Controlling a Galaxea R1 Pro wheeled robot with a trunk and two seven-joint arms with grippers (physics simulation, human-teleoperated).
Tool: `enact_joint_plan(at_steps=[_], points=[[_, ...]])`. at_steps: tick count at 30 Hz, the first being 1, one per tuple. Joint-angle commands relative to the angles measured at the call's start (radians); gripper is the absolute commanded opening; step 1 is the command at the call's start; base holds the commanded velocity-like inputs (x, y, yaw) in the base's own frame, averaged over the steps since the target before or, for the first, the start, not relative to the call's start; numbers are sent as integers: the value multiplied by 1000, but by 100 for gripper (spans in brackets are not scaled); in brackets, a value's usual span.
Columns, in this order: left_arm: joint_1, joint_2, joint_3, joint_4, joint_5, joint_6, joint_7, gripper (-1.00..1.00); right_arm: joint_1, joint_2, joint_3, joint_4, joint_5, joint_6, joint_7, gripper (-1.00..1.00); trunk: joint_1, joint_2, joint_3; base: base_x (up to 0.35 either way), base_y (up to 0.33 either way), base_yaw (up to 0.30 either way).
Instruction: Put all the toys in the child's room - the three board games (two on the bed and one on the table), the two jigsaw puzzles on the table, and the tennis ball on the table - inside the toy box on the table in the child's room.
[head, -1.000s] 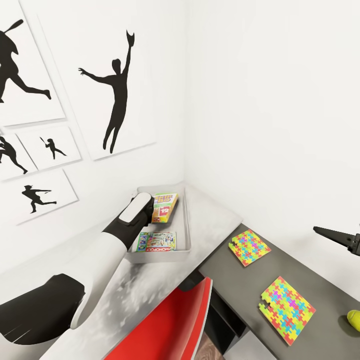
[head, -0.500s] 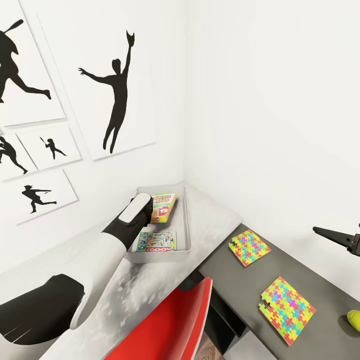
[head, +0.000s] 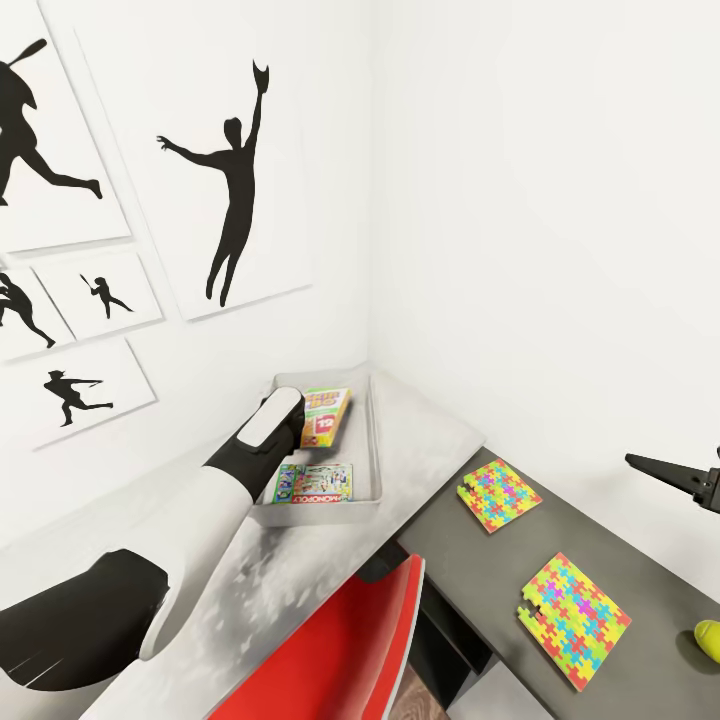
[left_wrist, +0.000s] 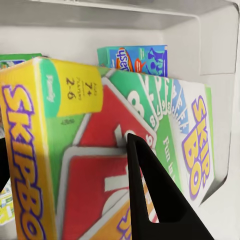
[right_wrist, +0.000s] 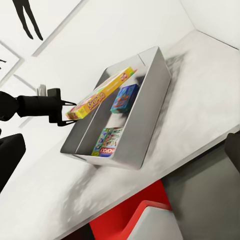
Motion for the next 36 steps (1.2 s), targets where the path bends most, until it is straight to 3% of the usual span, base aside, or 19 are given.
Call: enact_joint_plan(at_steps=[1,22,36], points=[[-1,1,-3,0,4,-6,0,-100,-1,0,-1,0,2,4,4,100,1,-2,-2,0,0,0],[-1,3,-3,11,7,-15,-1,-100,-1,-1,7,0,2,4,4,100,1,-2,-3,0,0,0],[-1,3,-3,11,7,-15,1,-100,-1,-1,14,0,2,4,4,100,1,-2,-19,0,0,0]])
